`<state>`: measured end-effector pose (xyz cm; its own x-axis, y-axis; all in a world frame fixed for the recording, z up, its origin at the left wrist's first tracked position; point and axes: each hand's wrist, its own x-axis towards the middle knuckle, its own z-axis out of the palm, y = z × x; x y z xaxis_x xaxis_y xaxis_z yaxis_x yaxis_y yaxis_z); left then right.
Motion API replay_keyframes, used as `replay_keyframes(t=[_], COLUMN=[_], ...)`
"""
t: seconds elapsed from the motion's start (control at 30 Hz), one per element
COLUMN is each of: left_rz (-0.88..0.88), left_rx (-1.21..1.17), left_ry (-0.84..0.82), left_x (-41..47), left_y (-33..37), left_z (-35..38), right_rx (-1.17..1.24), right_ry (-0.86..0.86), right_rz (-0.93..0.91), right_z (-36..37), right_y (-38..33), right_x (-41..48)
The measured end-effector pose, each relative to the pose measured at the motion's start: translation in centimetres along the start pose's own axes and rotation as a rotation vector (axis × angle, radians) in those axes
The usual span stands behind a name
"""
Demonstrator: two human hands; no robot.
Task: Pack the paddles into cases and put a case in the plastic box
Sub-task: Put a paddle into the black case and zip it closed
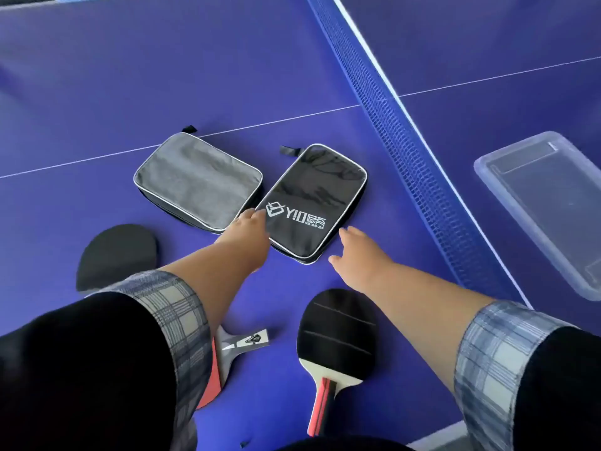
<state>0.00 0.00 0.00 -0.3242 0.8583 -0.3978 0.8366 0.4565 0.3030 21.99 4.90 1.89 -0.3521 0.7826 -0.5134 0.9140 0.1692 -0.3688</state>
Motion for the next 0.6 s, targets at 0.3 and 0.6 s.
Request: replay_keyframes(t=[0.3,0.6], left_rz=[-0.226,-0.330], left_rx=[-0.009,-0.400], left_ry=[-0.019,0.006], left_x=[5.6,3.0], left_y=[2.3,3.4], left_z=[0.7,2.0], right_rx=[0.724,0.724], right_ry=[0.174,0.182], right_rz=[0.429,0.431], right_z=[1.8,1.8], right_y=[-1.3,-0.6], right_x=[6.4,6.5])
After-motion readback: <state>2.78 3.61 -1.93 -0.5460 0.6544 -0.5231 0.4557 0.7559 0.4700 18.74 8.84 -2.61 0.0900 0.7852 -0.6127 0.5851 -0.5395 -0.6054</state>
